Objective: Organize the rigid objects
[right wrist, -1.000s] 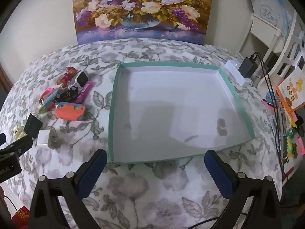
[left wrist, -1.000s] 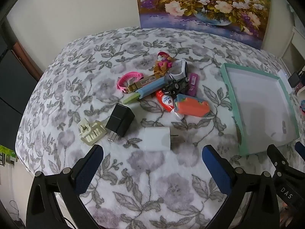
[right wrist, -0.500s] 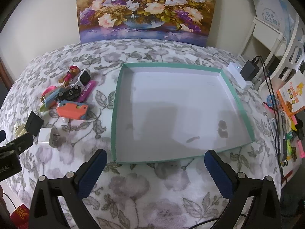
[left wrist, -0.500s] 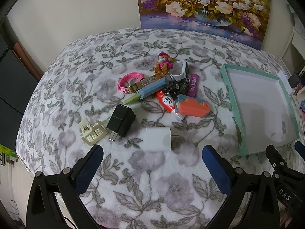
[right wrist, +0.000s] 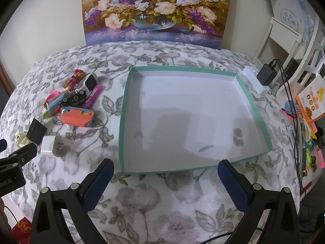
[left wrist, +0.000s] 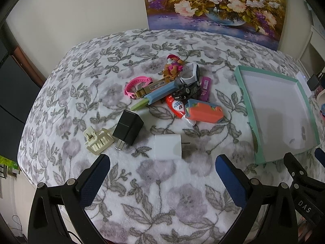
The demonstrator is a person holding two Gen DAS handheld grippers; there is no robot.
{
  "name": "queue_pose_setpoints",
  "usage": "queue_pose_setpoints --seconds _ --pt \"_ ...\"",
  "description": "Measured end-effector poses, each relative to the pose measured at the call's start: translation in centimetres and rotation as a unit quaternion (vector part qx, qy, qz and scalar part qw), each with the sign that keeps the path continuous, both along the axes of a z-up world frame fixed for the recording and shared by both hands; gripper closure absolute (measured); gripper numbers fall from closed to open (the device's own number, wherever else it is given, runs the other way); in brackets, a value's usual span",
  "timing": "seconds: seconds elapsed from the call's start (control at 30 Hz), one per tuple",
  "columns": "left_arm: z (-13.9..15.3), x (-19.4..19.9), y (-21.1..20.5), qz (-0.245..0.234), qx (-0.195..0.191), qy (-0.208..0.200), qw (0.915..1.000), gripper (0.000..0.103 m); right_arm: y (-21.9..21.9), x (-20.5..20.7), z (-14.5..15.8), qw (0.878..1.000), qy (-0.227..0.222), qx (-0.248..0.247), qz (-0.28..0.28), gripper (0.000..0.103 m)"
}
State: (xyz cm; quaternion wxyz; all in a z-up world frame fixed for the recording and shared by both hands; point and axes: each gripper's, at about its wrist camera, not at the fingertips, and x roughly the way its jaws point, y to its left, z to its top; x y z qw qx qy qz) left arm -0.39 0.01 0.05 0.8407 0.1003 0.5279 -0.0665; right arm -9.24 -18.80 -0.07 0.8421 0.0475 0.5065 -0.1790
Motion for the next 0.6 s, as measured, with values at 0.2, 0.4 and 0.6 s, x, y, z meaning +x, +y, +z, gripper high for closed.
queue_pose_setpoints --seconds 0.2,0.4,0.6 --pt "-0.02 -0.02 -0.01 0.000 0.000 0.000 1.0000 0.000 -0.04 0.02 -0.02 1.000 0.000 0.000 0.000 0.000" --pt "-0.23 -0.19 -0.20 -0.002 0.003 0.000 1.0000 0.000 -0.26 -0.11 -0.18 1.000 0.001 0.001 -0.007 0.000" --pt "-0.34 -0.21 -0.26 -0.007 0.002 0.003 1.0000 0.000 -0.69 -0.21 -0.04 1.000 0.002 0.002 -0.017 0.000"
